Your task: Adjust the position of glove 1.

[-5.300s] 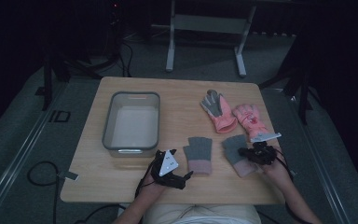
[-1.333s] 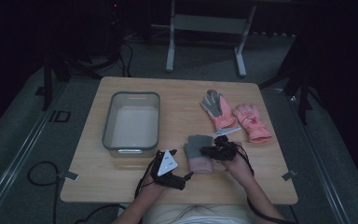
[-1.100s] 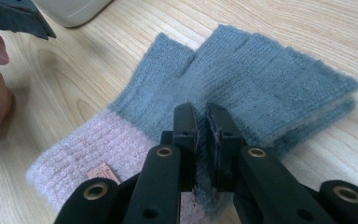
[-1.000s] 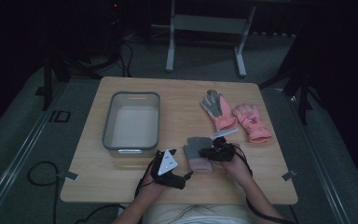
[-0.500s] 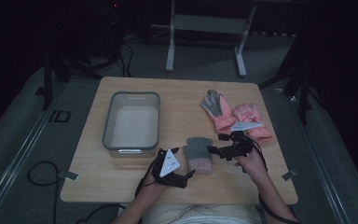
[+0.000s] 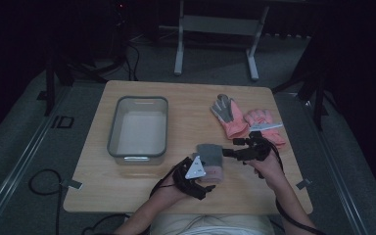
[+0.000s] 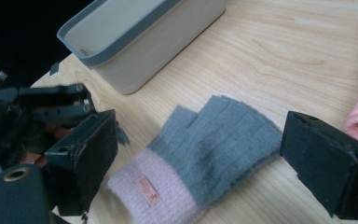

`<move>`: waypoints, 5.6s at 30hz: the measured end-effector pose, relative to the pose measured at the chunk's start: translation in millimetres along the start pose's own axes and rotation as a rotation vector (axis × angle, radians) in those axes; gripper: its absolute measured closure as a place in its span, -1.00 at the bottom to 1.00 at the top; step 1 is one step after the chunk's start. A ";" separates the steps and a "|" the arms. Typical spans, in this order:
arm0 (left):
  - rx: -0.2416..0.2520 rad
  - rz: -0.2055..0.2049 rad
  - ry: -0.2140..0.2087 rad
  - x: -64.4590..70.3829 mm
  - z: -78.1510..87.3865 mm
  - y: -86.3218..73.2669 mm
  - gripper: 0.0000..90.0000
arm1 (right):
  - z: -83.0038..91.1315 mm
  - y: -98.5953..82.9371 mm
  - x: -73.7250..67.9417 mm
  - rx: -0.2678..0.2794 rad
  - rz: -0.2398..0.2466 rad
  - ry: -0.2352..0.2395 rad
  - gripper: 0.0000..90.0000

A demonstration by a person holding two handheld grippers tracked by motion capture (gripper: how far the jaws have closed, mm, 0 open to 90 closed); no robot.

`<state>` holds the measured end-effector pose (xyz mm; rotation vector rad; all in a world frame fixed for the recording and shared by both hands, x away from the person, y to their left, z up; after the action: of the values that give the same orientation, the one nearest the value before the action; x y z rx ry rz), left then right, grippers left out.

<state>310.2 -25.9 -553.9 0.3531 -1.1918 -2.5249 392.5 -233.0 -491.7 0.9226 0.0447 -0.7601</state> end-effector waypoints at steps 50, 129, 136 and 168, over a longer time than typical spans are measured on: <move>-0.197 -0.130 0.055 -14.4 -20.0 0.0 0.56 | -92.6 0.7 31.2 -0.170 -0.089 -0.020 0.61; -0.421 -0.075 0.137 -176.8 150.7 -52.6 0.56 | -214.0 184.8 -89.8 -0.126 0.117 0.001 0.63; -0.489 -0.061 0.064 -183.7 129.5 -59.5 0.56 | -235.9 169.1 -68.0 -0.193 0.086 -0.058 0.63; -0.609 -0.011 0.090 -192.7 113.9 -61.8 0.04 | -188.0 161.9 -54.5 -0.130 0.082 -0.059 0.33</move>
<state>434.8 166.2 -515.4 0.3087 -0.3484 -2.6865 502.6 -4.6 -476.0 0.7736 0.0046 -0.6996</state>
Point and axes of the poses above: each handheld gripper's, and its own axes: z roughly backward along the jaws, y roughly out of its top, x roughly to its right, the point moved 3 cm from there along -z, roughly forward along the jaws, and after that the axes turned 5 degrees about -x, right-handed, at the moved point
